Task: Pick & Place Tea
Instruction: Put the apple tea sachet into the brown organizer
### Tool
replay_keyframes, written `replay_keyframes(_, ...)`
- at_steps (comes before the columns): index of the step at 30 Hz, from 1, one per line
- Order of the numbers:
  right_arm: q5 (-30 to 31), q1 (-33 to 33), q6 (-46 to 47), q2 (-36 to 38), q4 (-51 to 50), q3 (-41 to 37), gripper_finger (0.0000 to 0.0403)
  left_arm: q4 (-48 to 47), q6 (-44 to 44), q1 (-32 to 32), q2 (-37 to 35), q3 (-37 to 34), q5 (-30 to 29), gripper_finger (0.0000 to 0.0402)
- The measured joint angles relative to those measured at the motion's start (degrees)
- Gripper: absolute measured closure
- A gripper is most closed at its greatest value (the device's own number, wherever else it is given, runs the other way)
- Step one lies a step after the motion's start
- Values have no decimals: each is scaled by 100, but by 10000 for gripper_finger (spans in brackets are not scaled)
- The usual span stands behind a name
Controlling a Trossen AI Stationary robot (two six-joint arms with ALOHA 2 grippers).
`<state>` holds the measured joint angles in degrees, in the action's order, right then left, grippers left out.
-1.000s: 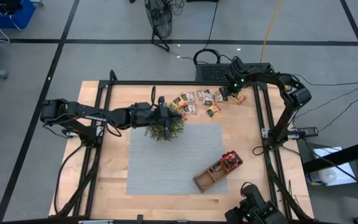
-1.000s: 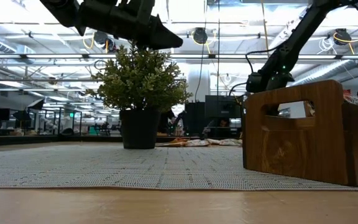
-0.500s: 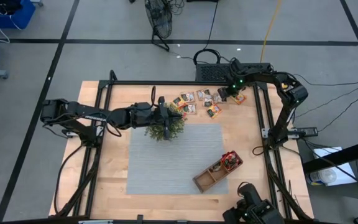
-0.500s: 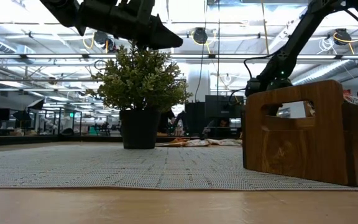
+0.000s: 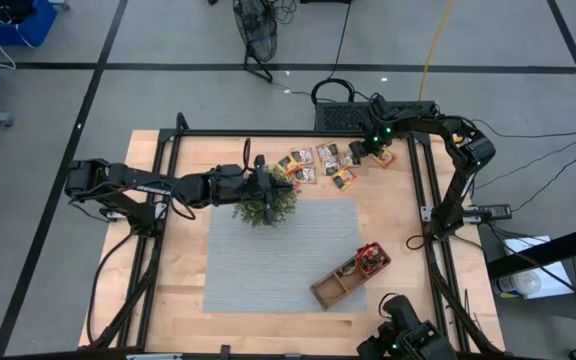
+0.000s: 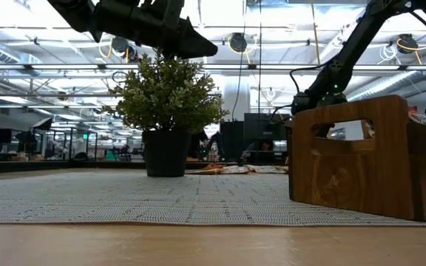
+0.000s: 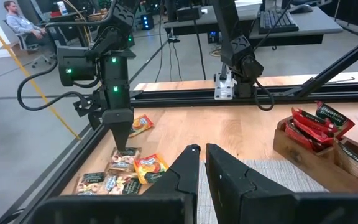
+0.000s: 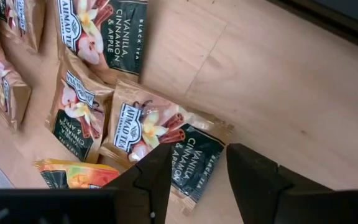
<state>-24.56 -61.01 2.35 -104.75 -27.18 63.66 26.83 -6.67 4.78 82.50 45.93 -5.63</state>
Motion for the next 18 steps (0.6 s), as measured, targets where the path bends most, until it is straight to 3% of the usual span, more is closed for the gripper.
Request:
replay_keyframes(14, 55, 245, -219, -14, 292, -2, 261, 0, -10, 0, 0, 0, 0, 366)
replay_keyframes(18, 573, 467, -385, -15, 305, -2, 261, 0, -11, 0, 0, 0, 0, 366)
